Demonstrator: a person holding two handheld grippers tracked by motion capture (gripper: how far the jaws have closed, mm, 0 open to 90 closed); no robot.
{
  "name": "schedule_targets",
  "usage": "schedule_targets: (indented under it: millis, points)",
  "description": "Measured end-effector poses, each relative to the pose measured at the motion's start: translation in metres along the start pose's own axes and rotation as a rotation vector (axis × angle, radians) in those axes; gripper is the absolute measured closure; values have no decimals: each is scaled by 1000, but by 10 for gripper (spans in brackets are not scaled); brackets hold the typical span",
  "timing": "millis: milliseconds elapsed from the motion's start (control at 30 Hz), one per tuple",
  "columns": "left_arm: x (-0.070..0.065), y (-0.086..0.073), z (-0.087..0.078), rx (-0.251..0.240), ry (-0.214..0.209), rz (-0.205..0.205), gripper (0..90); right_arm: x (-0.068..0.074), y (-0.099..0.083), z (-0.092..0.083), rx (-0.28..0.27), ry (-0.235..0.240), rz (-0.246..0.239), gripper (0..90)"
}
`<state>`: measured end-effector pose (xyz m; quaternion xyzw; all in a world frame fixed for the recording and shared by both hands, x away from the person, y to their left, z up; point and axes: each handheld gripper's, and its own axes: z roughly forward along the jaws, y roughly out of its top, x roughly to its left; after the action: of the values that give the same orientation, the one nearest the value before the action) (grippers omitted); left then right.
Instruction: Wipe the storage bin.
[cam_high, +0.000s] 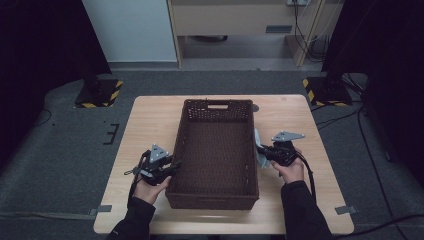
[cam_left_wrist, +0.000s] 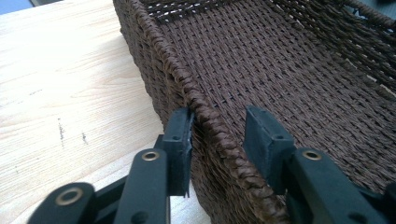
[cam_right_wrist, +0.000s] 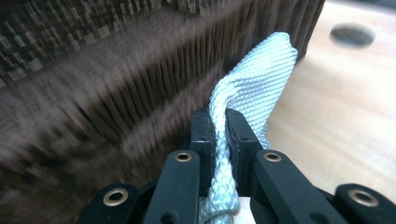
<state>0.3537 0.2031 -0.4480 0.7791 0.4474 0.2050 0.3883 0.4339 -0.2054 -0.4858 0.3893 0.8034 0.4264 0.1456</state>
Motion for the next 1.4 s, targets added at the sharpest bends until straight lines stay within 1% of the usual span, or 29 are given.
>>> schedule_targets:
  millis: [67, 133, 200, 267, 300, 400, 467, 500, 533, 567, 633, 667, 700, 733, 767, 800, 833, 867, 933, 967, 1000, 1033, 1100, 1167, 1200, 1267, 1333, 1367, 1400]
  points:
    - [0, 0, 0, -4, -5, -13, 639, 2, -5, 7, 32, -2, 9, 839]
    - [-1, 0, 0, -5, 2, -16, 653, 4, -10, 13, 75, -1, 2, 838]
    - [-2, 0, 0, -2, 12, -14, 664, 6, -11, 15, 84, -5, -5, 838]
    - [-3, 0, 0, -4, 25, -17, 675, 5, -7, 10, 51, -7, 10, 838]
    - [-3, 1, 0, -5, 30, -20, 678, 4, -4, 5, 22, -2, 19, 838]
    - [0, 1, 2, -10, 28, -38, 687, 4, 8, -18, -105, 15, 19, 838]
    - [1, 3, 3, -12, 31, -43, 690, 7, 15, -29, -168, 27, 18, 838]
    - [1, 3, 4, -11, 33, -41, 690, 10, 20, -35, -183, 21, 0, 838]
    - [1, 4, 5, -11, 37, -44, 691, 11, 21, -37, -186, 19, -17, 838]
    - [2, 4, 6, -13, 39, -47, 691, 12, 22, -38, -190, 25, -16, 838]
    - [2, 5, 8, -19, 42, -56, 690, 12, 20, -35, -166, 15, -23, 838]
    - [3, 6, 8, -19, 41, -58, 690, 11, 18, -31, -146, 11, -19, 838]
    - [3, 6, 9, -21, 42, -59, 689, 10, 15, -27, -121, 7, -15, 838]
    - [3, 6, 9, -21, 40, -60, 685, 8, 11, -21, -85, -1, -18, 838]
    - [4, 6, 9, -21, 36, -62, 681, 7, 8, -18, -70, -2, -14, 838]
    - [4, 6, 9, -24, 34, -55, 676, 6, 4, -13, -41, 4, 0, 838]
    - [4, 6, 9, -24, 35, -51, 667, 6, -1, -6, -6, -1, -5, 838]
    - [4, 6, 9, -26, 37, -49, 655, 6, -5, -1, 22, 4, -4, 838]
    - [5, 6, 9, -29, 43, -31, 617, 8, -11, 8, 63, 17, 5, 838]
    - [5, 5, 8, -27, 53, -27, 599, 10, -13, 12, 83, 19, 4, 838]
    - [6, 5, 8, -32, 52, -32, 567, 11, -14, 15, 95, 21, -7, 838]
    - [6, 5, 8, -33, 48, -32, 557, 12, -14, 16, 94, 21, -6, 837]
    - [6, 5, 6, -39, 44, -27, 533, 13, -11, 12, 74, 21, -3, 837]
    - [6, 5, 3, -42, 32, -22, 508, 12, -5, 0, 21, 17, 1, 837]
    - [6, 5, 1, -41, 27, -20, 503, 12, -2, -7, -18, 12, -5, 837]
    - [5, 4, -1, -38, 17, -10, 497, 12, 5, -23, -112, 24, -6, 837]
    - [4, 1, -2, -23, 4, 11, 498, 15, 9, -38, -172, 41, -14, 837]
    - [3, -1, -2, -14, 2, 22, 500, 18, 9, -41, -181, 44, -12, 837]
    - [2, -2, -2, -12, 0, 21, 505, 20, 8, -42, -175, 48, -17, 837]
